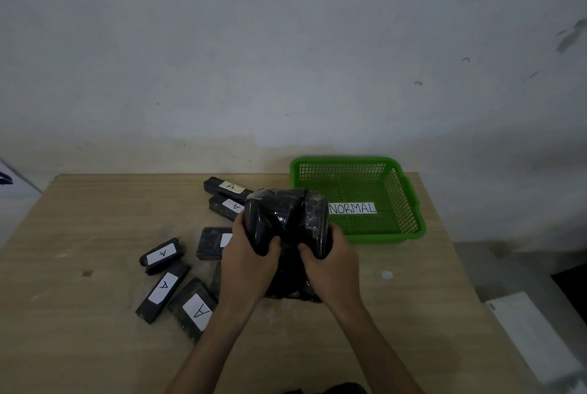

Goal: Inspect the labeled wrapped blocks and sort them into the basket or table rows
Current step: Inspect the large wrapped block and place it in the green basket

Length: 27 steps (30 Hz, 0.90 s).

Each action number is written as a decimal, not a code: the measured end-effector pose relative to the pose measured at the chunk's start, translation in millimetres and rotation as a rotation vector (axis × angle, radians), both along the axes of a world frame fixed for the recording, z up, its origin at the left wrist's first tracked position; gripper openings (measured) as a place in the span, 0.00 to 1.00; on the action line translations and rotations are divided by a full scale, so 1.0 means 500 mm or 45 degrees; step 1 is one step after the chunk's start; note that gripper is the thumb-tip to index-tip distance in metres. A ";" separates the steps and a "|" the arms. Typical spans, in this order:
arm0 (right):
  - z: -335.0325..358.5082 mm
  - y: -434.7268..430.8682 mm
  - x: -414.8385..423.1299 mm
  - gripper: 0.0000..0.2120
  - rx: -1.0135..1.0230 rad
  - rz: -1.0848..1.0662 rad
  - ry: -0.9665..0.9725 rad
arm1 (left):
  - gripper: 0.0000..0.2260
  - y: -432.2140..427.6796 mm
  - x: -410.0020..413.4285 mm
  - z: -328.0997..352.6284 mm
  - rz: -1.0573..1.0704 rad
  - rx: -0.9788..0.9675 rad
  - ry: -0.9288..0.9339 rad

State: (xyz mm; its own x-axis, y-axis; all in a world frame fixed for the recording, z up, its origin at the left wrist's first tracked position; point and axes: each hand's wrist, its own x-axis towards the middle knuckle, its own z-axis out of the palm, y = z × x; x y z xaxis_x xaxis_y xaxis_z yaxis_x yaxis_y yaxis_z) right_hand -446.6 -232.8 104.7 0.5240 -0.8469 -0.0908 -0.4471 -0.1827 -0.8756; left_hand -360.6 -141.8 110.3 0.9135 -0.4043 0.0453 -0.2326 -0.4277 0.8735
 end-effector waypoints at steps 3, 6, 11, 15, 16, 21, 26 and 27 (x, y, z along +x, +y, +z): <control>0.002 0.001 -0.001 0.19 -0.108 0.030 0.062 | 0.16 -0.004 0.001 -0.008 -0.029 0.071 -0.088; 0.001 -0.006 -0.002 0.18 -0.154 0.053 0.100 | 0.11 -0.002 -0.004 -0.017 -0.034 0.048 -0.135; 0.014 -0.011 -0.010 0.22 -0.275 0.128 0.051 | 0.12 0.006 -0.011 -0.028 0.079 -0.037 -0.077; 0.012 -0.011 -0.007 0.27 -0.364 0.175 0.100 | 0.08 0.006 -0.014 -0.034 0.083 -0.043 -0.136; 0.010 -0.012 -0.007 0.28 -0.347 0.181 0.100 | 0.08 0.007 -0.014 -0.033 0.076 -0.049 -0.145; 0.003 -0.034 -0.014 0.28 -0.252 0.180 -0.026 | 0.14 0.021 -0.008 -0.027 -0.008 -0.146 0.063; 0.018 -0.081 -0.039 0.29 -0.234 0.424 -0.241 | 0.22 0.038 -0.001 -0.009 -0.085 -0.558 0.921; 0.019 -0.086 -0.042 0.28 -0.248 0.485 -0.271 | 0.23 0.037 0.003 -0.009 -0.065 -0.559 0.994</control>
